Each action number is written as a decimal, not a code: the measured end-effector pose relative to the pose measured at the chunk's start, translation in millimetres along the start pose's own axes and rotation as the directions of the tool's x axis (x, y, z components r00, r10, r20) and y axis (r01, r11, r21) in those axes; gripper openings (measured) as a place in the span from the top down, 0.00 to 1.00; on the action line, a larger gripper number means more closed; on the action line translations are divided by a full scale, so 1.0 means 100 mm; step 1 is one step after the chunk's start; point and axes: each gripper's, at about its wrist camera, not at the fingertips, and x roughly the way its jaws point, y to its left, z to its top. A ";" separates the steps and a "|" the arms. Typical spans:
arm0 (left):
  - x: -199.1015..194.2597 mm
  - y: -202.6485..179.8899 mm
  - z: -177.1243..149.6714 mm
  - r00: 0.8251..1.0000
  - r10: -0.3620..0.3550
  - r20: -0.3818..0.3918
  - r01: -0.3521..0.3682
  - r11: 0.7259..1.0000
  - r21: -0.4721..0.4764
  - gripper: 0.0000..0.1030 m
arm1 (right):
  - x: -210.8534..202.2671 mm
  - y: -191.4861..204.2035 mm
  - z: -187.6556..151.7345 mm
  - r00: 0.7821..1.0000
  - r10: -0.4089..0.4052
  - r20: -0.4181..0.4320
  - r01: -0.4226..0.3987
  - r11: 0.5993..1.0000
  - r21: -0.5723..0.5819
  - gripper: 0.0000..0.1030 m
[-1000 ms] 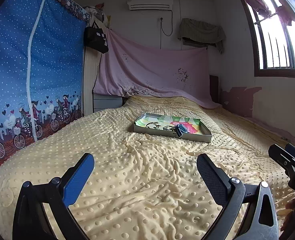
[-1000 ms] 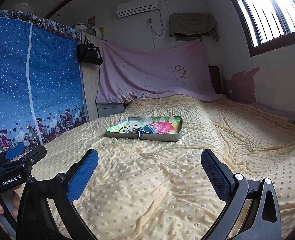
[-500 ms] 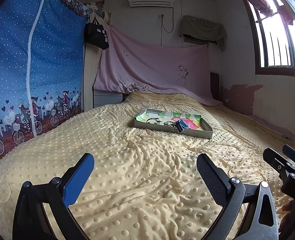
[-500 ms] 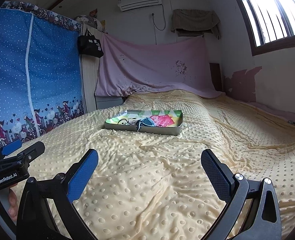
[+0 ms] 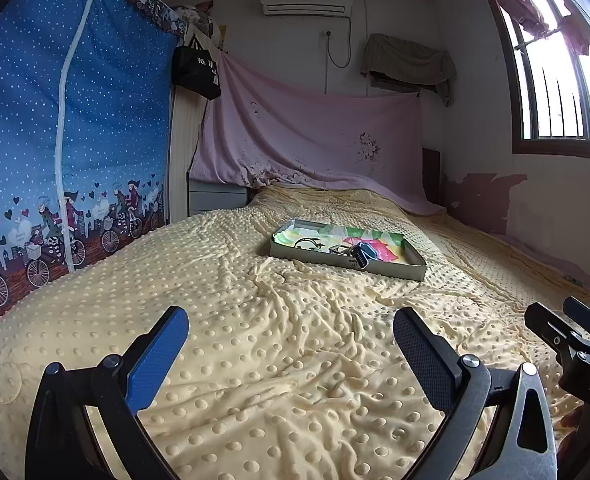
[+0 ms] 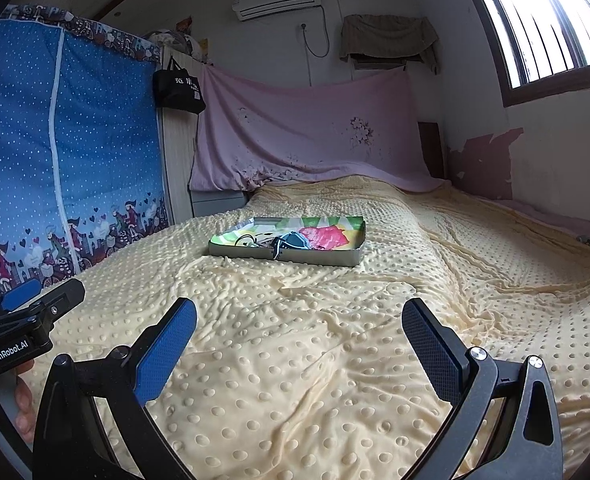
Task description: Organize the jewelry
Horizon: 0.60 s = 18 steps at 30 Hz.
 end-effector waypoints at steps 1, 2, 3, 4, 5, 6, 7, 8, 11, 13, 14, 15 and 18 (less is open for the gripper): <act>0.00 0.00 0.00 1.000 0.001 0.001 -0.001 1.000 0.001 0.00 | 0.00 0.00 0.00 1.000 0.000 0.000 0.000 1.000 0.000 0.02; 0.00 0.00 0.00 1.000 0.001 0.002 -0.001 1.000 0.001 0.00 | 0.00 0.00 0.00 1.000 0.000 0.000 0.000 1.000 0.000 0.02; 0.00 0.01 0.00 1.000 0.002 0.001 -0.002 1.000 0.000 0.00 | 0.00 0.00 0.00 1.000 -0.001 0.000 0.001 1.000 0.000 0.02; 0.00 0.01 0.00 1.000 0.003 0.000 -0.003 1.000 -0.001 0.00 | 0.00 0.00 0.01 1.000 0.000 0.000 0.000 1.000 0.000 0.02; 0.01 0.01 0.00 1.000 0.002 0.000 -0.002 1.000 -0.003 0.00 | 0.00 0.00 0.00 1.000 0.000 0.000 0.000 1.000 0.001 0.02; 0.01 0.01 0.00 1.000 0.004 0.000 -0.004 1.000 -0.004 0.00 | 0.00 0.00 0.01 1.000 0.000 0.000 0.000 1.000 0.000 0.02; 0.01 0.01 0.00 1.000 0.004 0.000 -0.004 1.000 -0.004 0.00 | 0.00 0.00 0.01 1.000 0.000 -0.001 0.000 1.000 0.000 0.02; 0.01 0.01 0.00 1.000 0.003 0.000 -0.003 1.000 -0.005 0.00 | 0.00 0.00 0.00 1.000 0.000 -0.001 0.000 1.000 0.001 0.02; 0.01 0.01 0.00 1.000 0.003 0.000 -0.003 1.000 -0.005 0.00 | 0.00 -0.01 0.00 1.000 0.001 -0.001 -0.001 1.000 0.001 0.02; 0.01 0.01 0.00 1.000 0.003 0.000 -0.003 1.000 -0.003 0.00 | 0.00 -0.01 0.00 1.000 0.001 -0.001 -0.001 1.000 0.001 0.02; 0.01 0.01 0.00 1.000 0.003 -0.001 -0.003 1.000 -0.003 0.00 | 0.00 -0.01 0.00 1.000 0.000 0.000 0.000 1.000 0.001 0.02; 0.01 0.01 0.00 1.000 0.003 -0.002 -0.003 1.000 -0.002 0.00 | 0.00 -0.01 0.00 1.000 0.000 0.000 0.000 1.000 0.002 0.02; 0.01 0.01 0.00 1.000 0.001 -0.001 -0.001 1.000 -0.004 0.00 | 0.00 -0.01 0.00 1.000 0.000 0.000 0.000 1.000 0.001 0.02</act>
